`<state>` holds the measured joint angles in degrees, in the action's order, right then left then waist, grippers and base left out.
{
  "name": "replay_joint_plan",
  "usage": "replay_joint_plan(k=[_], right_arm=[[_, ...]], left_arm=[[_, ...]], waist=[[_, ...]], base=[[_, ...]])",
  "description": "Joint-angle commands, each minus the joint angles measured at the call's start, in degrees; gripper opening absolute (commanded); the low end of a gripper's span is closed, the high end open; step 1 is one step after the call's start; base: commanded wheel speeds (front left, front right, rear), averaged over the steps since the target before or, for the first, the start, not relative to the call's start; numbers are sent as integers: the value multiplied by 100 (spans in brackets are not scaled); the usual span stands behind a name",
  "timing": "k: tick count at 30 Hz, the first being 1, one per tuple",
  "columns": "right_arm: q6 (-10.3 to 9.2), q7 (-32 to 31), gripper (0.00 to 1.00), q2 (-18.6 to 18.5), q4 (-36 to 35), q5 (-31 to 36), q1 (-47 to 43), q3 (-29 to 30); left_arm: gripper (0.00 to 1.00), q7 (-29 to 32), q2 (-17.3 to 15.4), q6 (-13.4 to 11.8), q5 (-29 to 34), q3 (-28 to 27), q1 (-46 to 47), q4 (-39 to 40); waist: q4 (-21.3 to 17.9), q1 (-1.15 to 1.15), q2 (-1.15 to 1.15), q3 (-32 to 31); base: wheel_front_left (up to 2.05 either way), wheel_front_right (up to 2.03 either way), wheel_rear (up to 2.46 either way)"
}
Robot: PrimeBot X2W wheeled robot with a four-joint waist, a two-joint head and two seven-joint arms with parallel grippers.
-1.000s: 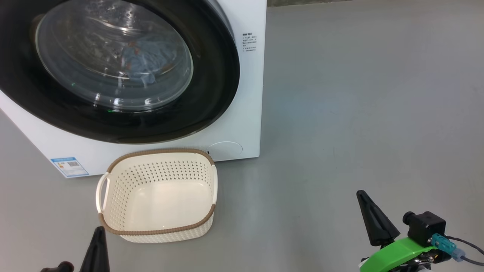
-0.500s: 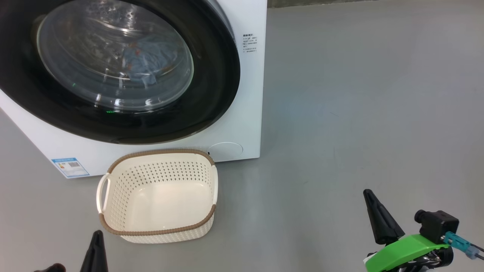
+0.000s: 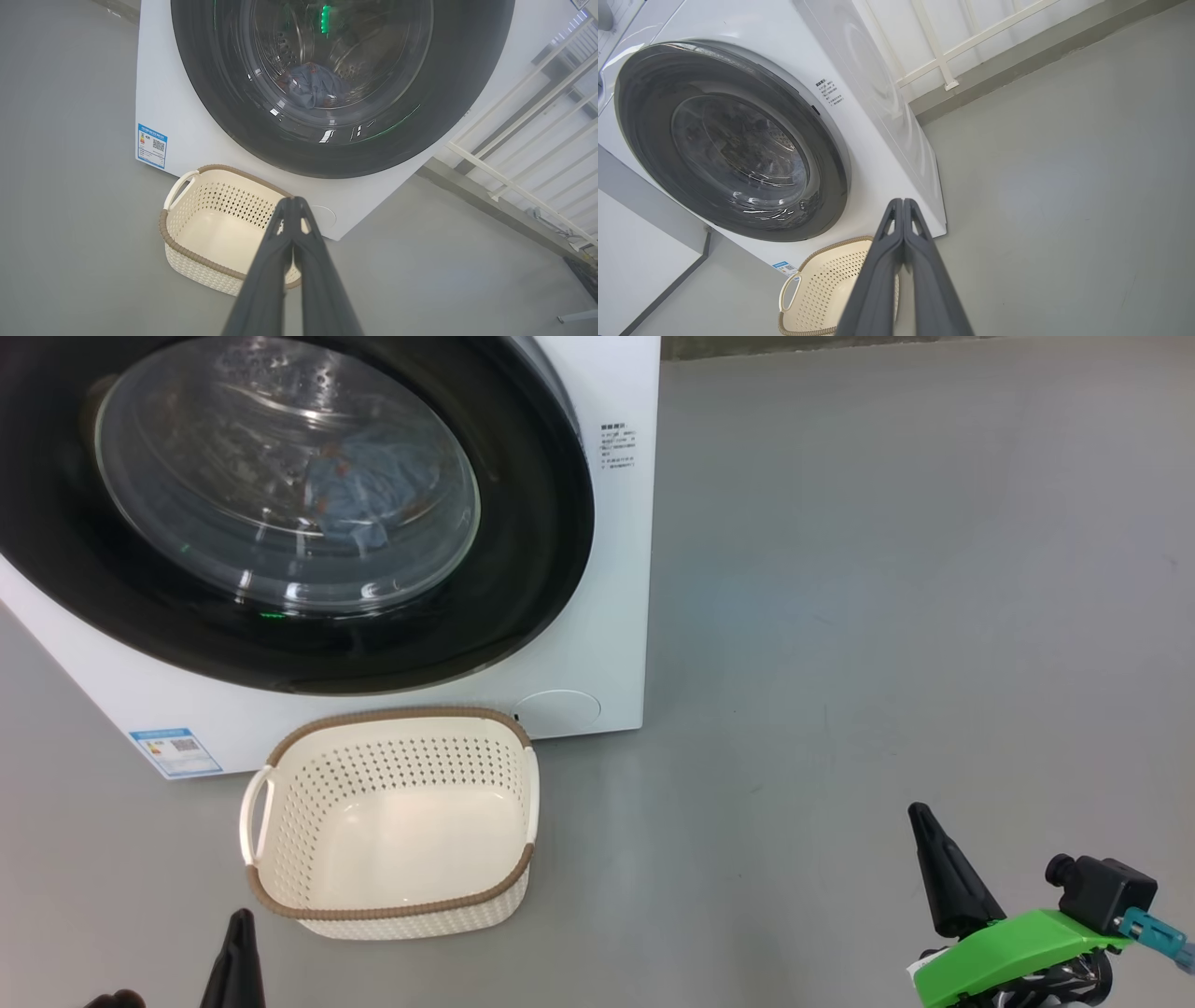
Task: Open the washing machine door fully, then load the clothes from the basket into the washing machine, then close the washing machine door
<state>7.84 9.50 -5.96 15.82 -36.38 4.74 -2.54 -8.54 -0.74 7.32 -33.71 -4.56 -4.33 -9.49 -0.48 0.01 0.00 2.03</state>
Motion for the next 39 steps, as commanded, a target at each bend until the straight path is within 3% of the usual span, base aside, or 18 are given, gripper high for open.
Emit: replay_joint_plan(k=[1, 39], right_arm=[[-10, -44, 0, -33, -146, -189, 145, 26], [-21, -668, 0, 70, -163, -2576, 139, 346]], left_arm=[[0, 30, -93, 6, -146, -81, 276, 94], [0, 671, -145, 10, -2613, -133, 613, -145]], waist=[[1, -1, 0, -2], [21, -1, 0, -81]], base=[[0, 0, 0], [0, 0, 0]])
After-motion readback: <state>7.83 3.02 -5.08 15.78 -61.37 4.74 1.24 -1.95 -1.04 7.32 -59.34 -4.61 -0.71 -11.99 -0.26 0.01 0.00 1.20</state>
